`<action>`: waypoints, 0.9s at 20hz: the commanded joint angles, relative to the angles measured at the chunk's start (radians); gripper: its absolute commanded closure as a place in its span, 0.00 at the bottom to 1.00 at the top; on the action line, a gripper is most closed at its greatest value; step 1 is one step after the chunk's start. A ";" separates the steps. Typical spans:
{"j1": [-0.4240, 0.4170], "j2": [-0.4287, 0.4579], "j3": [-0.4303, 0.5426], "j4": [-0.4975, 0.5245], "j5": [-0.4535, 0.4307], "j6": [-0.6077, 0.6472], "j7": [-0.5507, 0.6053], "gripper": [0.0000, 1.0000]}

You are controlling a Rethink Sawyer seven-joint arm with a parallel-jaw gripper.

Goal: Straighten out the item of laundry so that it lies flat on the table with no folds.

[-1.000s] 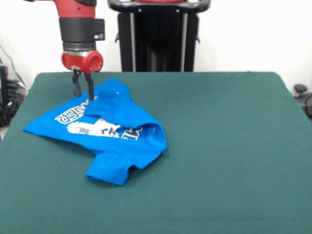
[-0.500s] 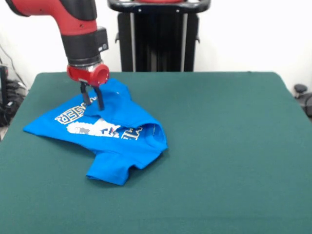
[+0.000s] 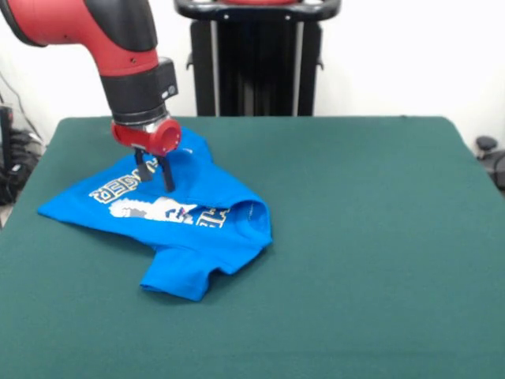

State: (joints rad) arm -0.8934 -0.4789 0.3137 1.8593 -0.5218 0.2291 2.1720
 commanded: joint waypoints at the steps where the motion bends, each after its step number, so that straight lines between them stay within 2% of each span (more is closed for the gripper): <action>1: 0.044 0.097 0.149 -0.079 0.027 0.050 -0.038 0.00; 6: 0.031 0.111 0.163 -0.060 0.028 0.041 -0.034 0.00; 17: 0.069 0.101 0.123 -0.055 -0.015 -0.029 -0.005 0.00; 18: 0.071 0.100 0.120 -0.054 -0.014 -0.031 -0.001 1.00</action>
State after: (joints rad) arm -0.9052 -0.4757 0.3262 1.8574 -0.5221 0.2396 2.1720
